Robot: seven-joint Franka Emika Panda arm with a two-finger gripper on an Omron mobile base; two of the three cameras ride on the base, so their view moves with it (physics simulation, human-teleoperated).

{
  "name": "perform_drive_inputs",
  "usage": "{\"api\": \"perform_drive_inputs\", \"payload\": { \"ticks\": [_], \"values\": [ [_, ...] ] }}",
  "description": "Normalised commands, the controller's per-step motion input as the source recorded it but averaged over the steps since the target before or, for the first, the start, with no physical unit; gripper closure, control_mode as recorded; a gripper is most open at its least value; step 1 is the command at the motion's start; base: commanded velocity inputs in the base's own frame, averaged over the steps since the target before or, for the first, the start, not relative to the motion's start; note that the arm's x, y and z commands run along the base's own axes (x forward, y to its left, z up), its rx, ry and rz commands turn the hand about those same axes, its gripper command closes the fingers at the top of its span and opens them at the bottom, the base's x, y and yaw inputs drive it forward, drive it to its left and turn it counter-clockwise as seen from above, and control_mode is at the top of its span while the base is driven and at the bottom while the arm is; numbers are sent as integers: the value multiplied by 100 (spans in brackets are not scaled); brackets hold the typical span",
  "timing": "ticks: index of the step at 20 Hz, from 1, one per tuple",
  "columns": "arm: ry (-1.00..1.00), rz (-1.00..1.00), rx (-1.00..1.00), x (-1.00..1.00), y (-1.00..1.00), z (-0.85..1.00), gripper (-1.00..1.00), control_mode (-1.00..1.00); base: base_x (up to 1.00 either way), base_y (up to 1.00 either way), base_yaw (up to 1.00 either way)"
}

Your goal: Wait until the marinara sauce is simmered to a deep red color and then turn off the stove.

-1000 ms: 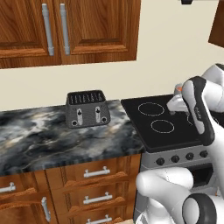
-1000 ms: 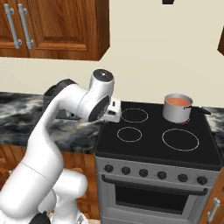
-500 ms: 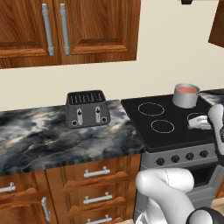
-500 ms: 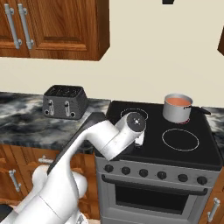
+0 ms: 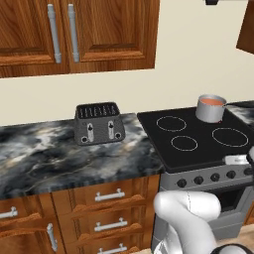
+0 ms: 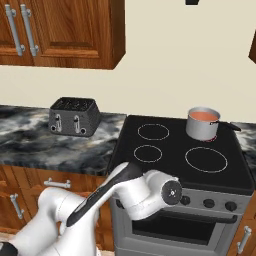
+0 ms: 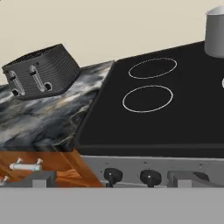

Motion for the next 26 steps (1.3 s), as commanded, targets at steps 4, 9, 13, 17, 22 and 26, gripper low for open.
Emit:
{"api": "perform_drive_inputs", "payload": {
  "ticks": [4, 9, 13, 17, 22, 26],
  "values": [
    [-15, 1, 0, -3, -48, -43, -100, -100, 0, 0, 0],
    [-6, 7, 0, -2, -51, -28, -100, -100, 0, 0, 0],
    [-7, 11, 0, 0, -38, -35, -100, -100, 0, 0, 0],
    [-6, 14, -2, 0, -21, -41, -100, -100, 0, 0, 0],
    [-7, 17, -6, 0, -6, -38, -100, -100, 0, 0, 0],
    [-5, 13, -4, 0, 0, -22, -100, -100, 0, 0, 0]
  ]
}}
